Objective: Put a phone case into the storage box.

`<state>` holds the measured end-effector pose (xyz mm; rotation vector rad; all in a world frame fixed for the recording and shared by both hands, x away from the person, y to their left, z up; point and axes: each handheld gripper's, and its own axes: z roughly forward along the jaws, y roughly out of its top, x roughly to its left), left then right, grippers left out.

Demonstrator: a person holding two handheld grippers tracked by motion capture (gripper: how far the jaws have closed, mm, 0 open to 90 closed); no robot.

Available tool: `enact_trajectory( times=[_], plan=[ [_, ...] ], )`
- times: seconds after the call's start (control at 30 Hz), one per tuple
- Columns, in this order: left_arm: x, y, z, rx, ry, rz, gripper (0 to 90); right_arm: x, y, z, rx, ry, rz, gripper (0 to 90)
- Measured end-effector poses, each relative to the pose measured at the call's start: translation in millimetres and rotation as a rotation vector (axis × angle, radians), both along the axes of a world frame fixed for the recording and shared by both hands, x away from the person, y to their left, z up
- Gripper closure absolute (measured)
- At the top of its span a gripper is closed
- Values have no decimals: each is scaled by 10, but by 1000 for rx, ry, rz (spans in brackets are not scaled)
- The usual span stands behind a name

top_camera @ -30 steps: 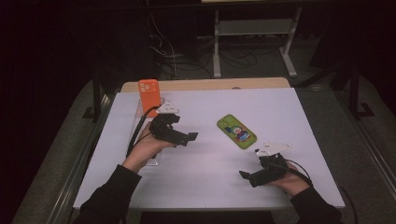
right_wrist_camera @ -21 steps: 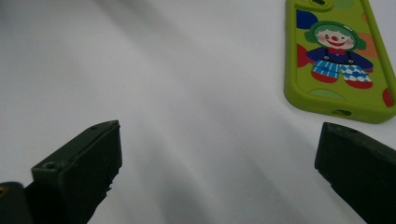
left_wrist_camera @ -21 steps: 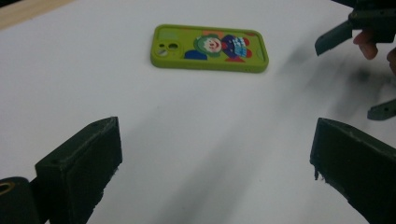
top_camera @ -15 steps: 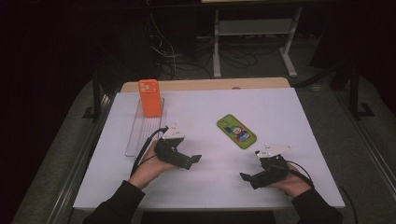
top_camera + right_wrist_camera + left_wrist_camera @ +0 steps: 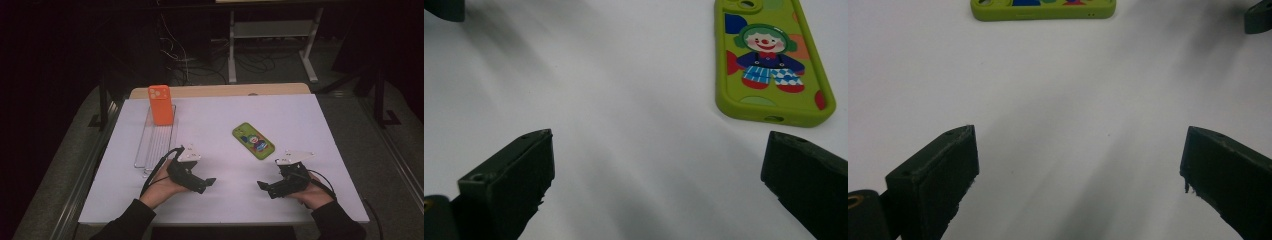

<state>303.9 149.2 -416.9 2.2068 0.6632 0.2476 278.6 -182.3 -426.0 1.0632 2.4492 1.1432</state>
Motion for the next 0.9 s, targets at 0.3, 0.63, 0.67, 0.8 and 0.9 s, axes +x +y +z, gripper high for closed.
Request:
enact_trajectory(
  times=[0.3,0.63,0.67,0.8,0.9],
  plan=[
    [59,7,-2,-4,-28,-4,17,138,-78,153,19,59,-56,0],
    [49,-7,-9,-18,-19,-5,17,310,-66,283,9,62,-87,0],
    [48,-7,-8,-25,-15,-1,17,334,-53,296,6,67,-88,0],
    [59,3,4,-34,-9,1,17,441,2,345,-17,71,-94,0],
    [68,16,12,-27,-8,-4,17,532,39,395,-28,69,-104,0]
  ],
)
